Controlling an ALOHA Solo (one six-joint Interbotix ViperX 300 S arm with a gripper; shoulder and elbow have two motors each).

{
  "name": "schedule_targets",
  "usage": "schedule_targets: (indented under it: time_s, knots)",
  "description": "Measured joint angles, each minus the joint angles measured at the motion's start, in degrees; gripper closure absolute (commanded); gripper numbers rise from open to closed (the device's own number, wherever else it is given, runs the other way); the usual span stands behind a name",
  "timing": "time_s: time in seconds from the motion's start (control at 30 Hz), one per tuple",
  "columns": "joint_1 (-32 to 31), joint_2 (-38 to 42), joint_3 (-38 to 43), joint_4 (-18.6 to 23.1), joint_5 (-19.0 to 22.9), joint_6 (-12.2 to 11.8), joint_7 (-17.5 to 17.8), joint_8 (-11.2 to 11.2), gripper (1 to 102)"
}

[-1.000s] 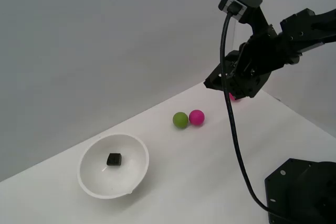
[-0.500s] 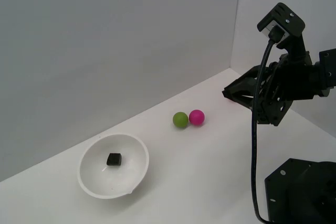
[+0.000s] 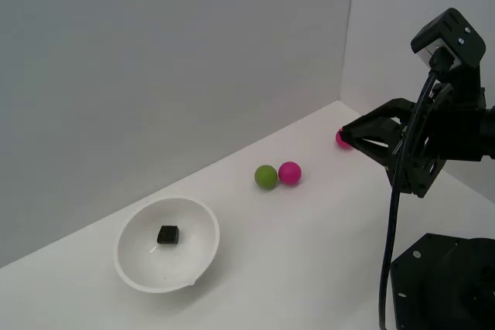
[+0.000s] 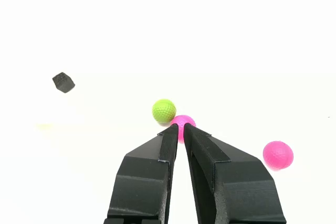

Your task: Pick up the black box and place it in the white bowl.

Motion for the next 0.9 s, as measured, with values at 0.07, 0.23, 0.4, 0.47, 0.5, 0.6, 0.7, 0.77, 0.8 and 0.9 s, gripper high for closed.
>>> schedule_targets:
  time_s: [0.07,0.23,0.4,0.47,0.5,0.6,0.7,0.77,0.8,0.9]
  knots:
    - [0.0,-0.1,0.0,0.1,0.0,0.0,0.0,0.0,100]
    - [0.0,1.0,1.0,0.0,0.1,0.0,0.0,0.0,100]
    - [0.0,1.9,2.0,0.1,0.0,0.0,0.0,0.0,100]
    - [0.0,2.7,2.7,0.0,0.0,0.0,0.0,0.0,100]
    - [0.0,3.0,3.0,0.1,0.0,0.0,-0.1,0.0,100]
    - [0.0,3.0,3.0,0.0,0.1,0.0,0.0,0.0,100]
    - [0.0,3.0,3.1,0.0,0.1,0.0,-0.1,0.0,100]
    - [0.0,3.4,3.4,0.0,0.0,0.0,-0.1,0.0,100]
    - [0.0,3.9,3.9,0.0,0.1,0.0,-0.1,0.0,100]
    - [0.0,4.0,4.0,0.0,0.0,0.0,0.0,0.0,100]
